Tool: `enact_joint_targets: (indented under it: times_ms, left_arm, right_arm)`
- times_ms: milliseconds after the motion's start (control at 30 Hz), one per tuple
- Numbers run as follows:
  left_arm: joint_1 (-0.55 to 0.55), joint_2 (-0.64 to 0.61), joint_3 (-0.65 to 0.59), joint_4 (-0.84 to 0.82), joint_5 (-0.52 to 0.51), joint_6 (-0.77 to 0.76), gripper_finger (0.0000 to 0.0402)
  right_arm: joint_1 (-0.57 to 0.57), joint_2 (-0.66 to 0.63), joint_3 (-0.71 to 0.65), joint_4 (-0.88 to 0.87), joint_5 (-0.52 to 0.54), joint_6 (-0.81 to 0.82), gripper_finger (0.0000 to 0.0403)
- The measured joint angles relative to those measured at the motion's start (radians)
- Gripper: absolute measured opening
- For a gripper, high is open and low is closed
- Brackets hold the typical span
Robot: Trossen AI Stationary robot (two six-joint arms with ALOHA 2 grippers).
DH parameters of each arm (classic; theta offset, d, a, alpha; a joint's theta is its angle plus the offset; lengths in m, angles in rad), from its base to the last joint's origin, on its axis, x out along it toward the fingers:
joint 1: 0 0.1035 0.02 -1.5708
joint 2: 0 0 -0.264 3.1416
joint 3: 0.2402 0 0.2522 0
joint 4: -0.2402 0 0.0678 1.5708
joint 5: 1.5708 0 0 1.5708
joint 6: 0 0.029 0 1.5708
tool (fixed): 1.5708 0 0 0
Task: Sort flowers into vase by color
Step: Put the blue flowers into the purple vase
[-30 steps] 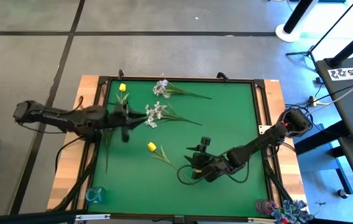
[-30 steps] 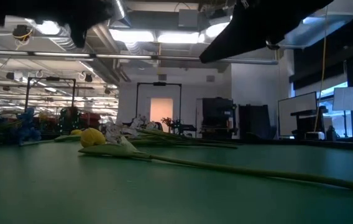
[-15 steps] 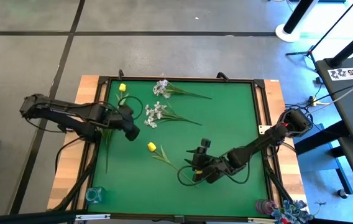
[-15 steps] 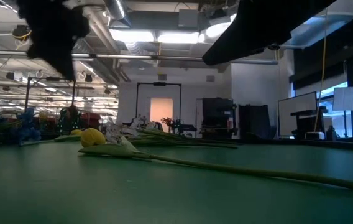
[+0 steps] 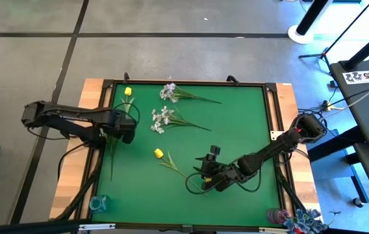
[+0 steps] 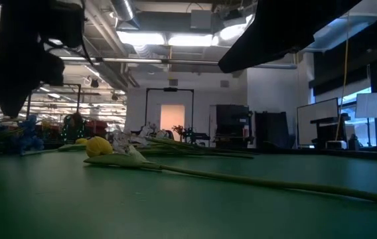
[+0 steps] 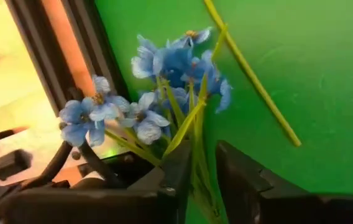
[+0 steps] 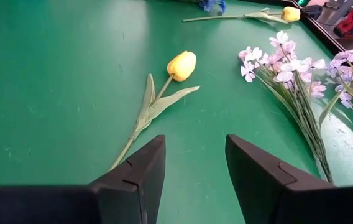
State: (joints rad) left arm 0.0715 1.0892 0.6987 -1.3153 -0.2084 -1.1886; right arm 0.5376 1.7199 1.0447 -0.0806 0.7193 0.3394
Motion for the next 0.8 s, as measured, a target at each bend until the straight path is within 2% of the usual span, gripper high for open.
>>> enact_joint_targets:
  times_ms: [267,567,800]
  left_arm:
    - [0.082,0.103,0.01,0.017,0.03,0.017,0.0119]
    - [0.127,0.356,0.01,0.032,0.107,0.096,0.0121]
    - [0.13,0.466,0.003,0.054,0.113,0.192,0.0122]
  right_arm:
    - [0.0,0.0,0.0,-0.028,-0.006,0.011,0.0167]
    - [0.0,0.0,0.0,-0.036,-0.034,0.027,0.0167]
    - [0.0,0.0,0.0,-0.053,-0.056,0.027,0.0167]
